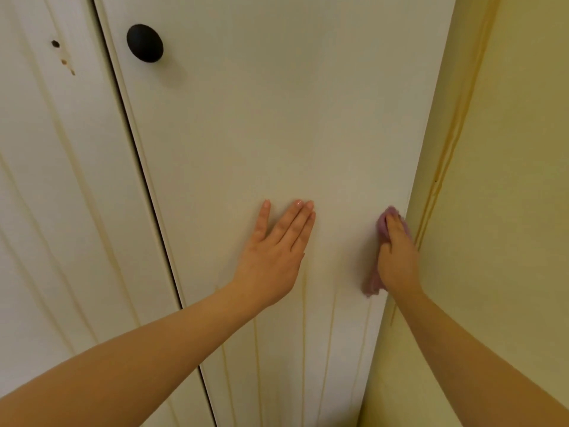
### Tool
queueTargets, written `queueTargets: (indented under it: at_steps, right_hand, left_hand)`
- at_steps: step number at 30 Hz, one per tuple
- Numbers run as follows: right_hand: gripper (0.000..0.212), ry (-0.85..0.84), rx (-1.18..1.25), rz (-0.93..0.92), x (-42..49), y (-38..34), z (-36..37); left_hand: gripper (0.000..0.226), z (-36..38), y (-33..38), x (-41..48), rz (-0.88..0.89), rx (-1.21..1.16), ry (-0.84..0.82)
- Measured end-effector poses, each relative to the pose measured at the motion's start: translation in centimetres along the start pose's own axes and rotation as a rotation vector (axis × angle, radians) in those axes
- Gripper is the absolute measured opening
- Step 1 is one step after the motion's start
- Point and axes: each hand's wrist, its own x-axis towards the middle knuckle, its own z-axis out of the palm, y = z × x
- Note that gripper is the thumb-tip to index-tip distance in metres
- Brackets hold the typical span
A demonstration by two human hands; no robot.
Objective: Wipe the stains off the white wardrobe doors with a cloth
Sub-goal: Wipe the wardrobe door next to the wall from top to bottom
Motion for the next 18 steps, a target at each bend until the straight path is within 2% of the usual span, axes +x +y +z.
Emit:
queueTargets:
  at_steps: [1, 3, 4, 5, 6, 8, 10, 13, 14, 16, 18]
  right_hand:
    - [0.021, 0.059, -0.007, 0.018, 0.7, -0.5, 0.0]
    - [0.017, 0.131, 0.033, 0.085, 0.1, -1.0, 0.2]
    - [0.014, 0.105, 0.055, 0.111, -0.8, -0.6, 0.7]
    - [0.021, 0.045, 0.031, 0.096, -1.7, 0.3, 1.3]
    - [0.039, -0.073, -0.007, 0.060, -2.6, 0.7, 1.5]
    - [0.058, -0.146, -0.004, 0.113, -2.3, 1.1, 1.1]
    - [0.055, -0.100, -0.005, 0.158, -0.4, 0.3, 0.6]
    - [0.025, 0.129, 0.097, 0.139, 0.8, -1.7, 0.3]
    - [0.026, 0.156, 0.084, 0.184, -0.4, -2.2, 0.3]
    - [0.035, 0.077, 0.063, 0.264, -3.1, -1.4, 1.4]
    - [0.055, -0.154, 0.135, 0.362, -5.0, -1.0, 1.8]
  left_hand:
    - [0.058, -0.1, 0.2, 0.0, -0.002, -0.006, 0.002]
    - [0.058, -0.2, 0.5, 0.0, -0.012, -0.012, 0.016]
    - [0.057, -0.2, 0.4, -0.1, -0.020, -0.015, 0.024]
    - [0.057, -0.2, 0.3, -0.2, -0.029, -0.017, 0.026]
    - [0.057, -0.3, 0.1, -0.4, -0.034, -0.011, 0.025]
    - [0.058, -0.2, -0.3, -0.5, -0.024, 0.018, 0.027]
    - [0.058, -0.2, -0.4, -0.8, -0.017, 0.006, 0.025]
    - [0.058, -0.5, -0.6, -1.1, -0.030, 0.009, 0.037]
    - [0.057, -0.7, -0.8, -1.3, -0.026, 0.009, 0.044]
    - [0.055, -1.1, -1.6, -2.0, -0.015, 0.030, 0.061]
    - [0.054, -1.3, -2.4, -2.7, 0.001, 0.058, 0.063]
